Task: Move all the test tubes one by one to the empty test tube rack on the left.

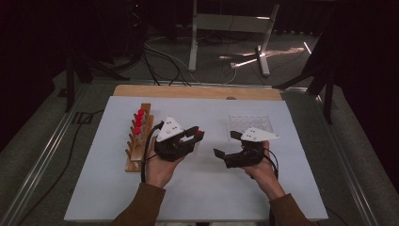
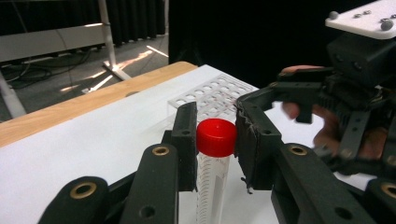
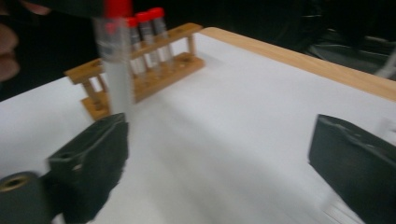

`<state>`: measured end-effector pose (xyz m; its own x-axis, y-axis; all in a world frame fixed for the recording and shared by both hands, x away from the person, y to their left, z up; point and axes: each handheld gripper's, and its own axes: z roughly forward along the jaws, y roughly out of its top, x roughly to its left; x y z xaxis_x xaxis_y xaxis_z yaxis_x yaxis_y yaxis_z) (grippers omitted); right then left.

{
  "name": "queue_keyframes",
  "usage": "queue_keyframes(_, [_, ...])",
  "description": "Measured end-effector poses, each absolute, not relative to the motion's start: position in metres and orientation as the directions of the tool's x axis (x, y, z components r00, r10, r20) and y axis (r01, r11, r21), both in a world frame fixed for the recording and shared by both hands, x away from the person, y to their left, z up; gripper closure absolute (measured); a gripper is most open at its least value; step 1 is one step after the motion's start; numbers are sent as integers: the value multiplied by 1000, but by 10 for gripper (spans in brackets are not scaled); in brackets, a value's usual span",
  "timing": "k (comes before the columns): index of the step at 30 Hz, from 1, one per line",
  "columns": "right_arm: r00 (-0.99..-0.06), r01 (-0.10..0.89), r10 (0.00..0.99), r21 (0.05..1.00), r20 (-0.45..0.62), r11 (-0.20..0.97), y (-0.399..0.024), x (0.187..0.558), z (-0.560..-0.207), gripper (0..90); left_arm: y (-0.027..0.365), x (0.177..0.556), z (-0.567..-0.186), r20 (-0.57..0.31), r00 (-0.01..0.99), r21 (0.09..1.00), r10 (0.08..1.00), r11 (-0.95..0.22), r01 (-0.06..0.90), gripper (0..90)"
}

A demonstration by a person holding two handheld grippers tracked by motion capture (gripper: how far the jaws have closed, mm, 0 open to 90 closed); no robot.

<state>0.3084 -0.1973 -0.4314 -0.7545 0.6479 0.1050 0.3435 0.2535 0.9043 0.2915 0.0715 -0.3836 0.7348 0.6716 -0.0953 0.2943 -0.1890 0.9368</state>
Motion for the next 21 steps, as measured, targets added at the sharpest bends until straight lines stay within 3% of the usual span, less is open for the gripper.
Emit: queue_keyframes(21, [-606,385,786,909,120,158,-281,302,-432,13,159,276,-384,-96,591,955,801,-92,281,713])
